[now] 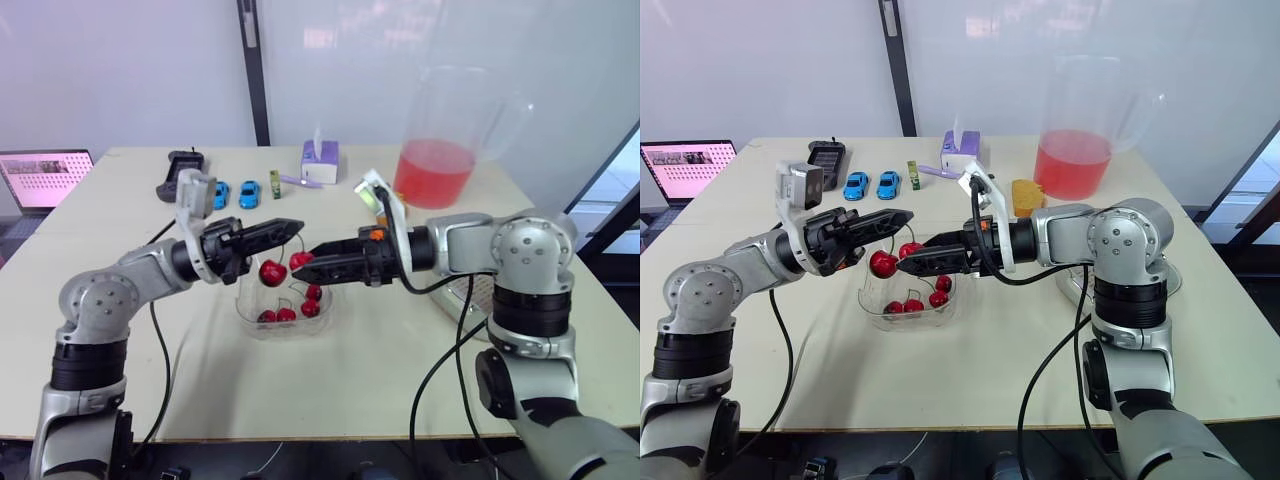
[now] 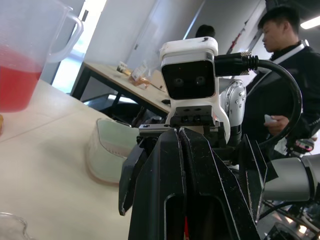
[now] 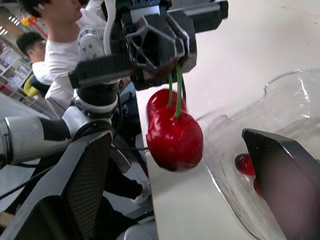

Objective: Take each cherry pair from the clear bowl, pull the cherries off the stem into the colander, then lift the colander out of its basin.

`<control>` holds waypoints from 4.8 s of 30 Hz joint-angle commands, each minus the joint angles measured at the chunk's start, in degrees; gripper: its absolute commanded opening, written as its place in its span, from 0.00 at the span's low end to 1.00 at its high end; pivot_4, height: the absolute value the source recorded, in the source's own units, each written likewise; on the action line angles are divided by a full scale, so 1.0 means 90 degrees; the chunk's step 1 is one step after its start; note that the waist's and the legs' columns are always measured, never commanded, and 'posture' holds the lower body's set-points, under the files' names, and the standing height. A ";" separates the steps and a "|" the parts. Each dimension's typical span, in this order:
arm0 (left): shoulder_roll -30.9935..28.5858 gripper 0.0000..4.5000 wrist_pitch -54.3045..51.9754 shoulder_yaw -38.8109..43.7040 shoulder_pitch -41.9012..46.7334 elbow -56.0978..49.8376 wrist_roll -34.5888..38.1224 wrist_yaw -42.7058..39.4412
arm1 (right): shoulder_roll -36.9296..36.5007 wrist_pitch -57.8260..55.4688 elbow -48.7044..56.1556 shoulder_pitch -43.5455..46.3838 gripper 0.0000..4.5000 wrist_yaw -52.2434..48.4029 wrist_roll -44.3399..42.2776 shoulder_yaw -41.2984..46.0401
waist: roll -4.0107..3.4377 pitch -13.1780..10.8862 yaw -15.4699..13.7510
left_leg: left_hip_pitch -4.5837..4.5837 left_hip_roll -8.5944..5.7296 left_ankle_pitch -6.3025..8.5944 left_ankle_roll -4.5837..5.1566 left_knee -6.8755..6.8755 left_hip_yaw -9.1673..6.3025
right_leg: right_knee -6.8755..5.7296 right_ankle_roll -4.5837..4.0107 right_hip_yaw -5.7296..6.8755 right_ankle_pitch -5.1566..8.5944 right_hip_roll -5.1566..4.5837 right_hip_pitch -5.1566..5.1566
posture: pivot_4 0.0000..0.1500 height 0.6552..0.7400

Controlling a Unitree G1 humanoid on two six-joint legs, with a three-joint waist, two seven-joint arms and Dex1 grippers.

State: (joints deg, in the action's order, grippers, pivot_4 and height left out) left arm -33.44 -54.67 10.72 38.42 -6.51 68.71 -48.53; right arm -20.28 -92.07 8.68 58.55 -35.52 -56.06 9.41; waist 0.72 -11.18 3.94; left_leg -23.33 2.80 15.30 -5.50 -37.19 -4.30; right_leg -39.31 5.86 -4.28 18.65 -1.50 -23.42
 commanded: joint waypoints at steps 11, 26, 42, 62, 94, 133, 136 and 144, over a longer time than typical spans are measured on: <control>0.0081 0.00 0.0131 0.0133 -0.0043 -0.0170 -0.0070 -0.0052 | 0.0319 -0.0048 -0.0152 0.0147 0.61 0.0609 -0.0777 0.0162 | 0.0000 0.0000 0.0000 | 0.0000 0.0000 0.0000 0.0000 0.0001 0.0000 | 0.0000 0.0000 0.0000 0.0000 0.0000 0.0000 | 1.00 1.00; 0.0250 0.00 0.0215 0.0342 0.0142 0.0007 0.0021 0.0053 | 0.0007 -0.0048 0.0215 -0.0255 0.08 0.0801 -0.1268 -0.0217 | 0.0000 0.0000 -0.0006 | -0.0001 0.0000 0.0000 0.0000 0.0001 0.0000 | 0.0001 0.0000 0.0000 0.0000 -0.0001 0.0000 | 1.00 1.00; 0.0424 0.00 0.0176 0.0522 0.0030 -0.0118 0.0113 0.0237 | -0.2949 0.1366 0.0456 0.0047 0.08 -0.0886 -0.0587 0.0033 | -0.0001 -0.0001 -0.0164 | -0.0005 -0.0001 0.0002 0.0003 0.0008 -0.0003 | 0.0031 0.0001 0.0007 0.0000 -0.0001 0.0007 | 1.00 1.00; 0.0454 0.00 0.0150 0.0345 0.0261 0.0164 0.0001 0.0043 | -0.5082 0.4449 -0.1807 -0.2618 0.46 -0.1639 0.3188 -0.0535 | -0.0001 -0.0006 -0.0168 | 0.0003 -0.0002 0.0002 0.0004 -0.0002 0.0018 | 0.0024 0.0002 -0.0016 0.0000 -0.0001 0.0008 | 1.00 1.00; 0.0469 0.00 0.0149 0.0416 0.0141 -0.0081 0.0124 0.0262 | -0.0174 0.1303 0.0571 -0.0469 1.00 -0.0228 -0.0225 -0.0581 | -0.0005 -0.0007 -0.0142 | -0.0002 -0.0001 -0.0002 -0.0005 -0.0006 -0.0005 | 0.0009 0.0002 0.0004 0.0000 0.0000 0.0007 | 1.00 1.00; 0.0590 0.00 0.0241 0.0497 0.0054 -0.0145 0.0242 0.0432 | -0.0160 0.2129 0.0588 -0.0767 0.16 -0.0671 0.0667 -0.2490 | -0.0001 -0.0005 -0.0142 | -0.0002 -0.0001 -0.0002 -0.0004 -0.0004 -0.0006 | 0.0011 0.0002 0.0005 0.0000 -0.0001 0.0006 | 1.00 1.00; 0.0609 0.00 0.0236 0.0514 0.0058 -0.0144 0.0245 0.0439 | -0.0186 0.2225 0.0505 -0.0714 0.16 -0.0724 0.0778 -0.2550 | -0.0005 -0.0007 -0.0128 | -0.0003 -0.0001 -0.0003 -0.0005 -0.0005 -0.0006 | 0.0009 0.0002 0.0004 0.0000 -0.0001 0.0004 | 1.00 1.00; 0.0655 0.00 0.0226 0.0569 0.0043 -0.0199 0.0290 0.0516 | -0.0626 0.2124 0.0541 -0.0441 0.16 -0.1170 0.0248 -0.1542 | -0.0004 -0.0006 -0.0170 | -0.0005 -0.0002 -0.0003 -0.0005 -0.0005 -0.0008 | 0.0012 0.0002 0.0007 0.0000 -0.0003 0.0006 | 1.00 1.00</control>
State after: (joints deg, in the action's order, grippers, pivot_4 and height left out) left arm -27.53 -53.22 14.42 38.19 -6.47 69.68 -43.85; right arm -24.62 -73.17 11.92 52.68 -44.35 -51.09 -9.21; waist 0.69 -11.23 2.41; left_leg -23.39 2.77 15.27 -5.54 -37.25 -4.37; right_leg -39.18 5.87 -4.20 18.65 -1.55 -23.36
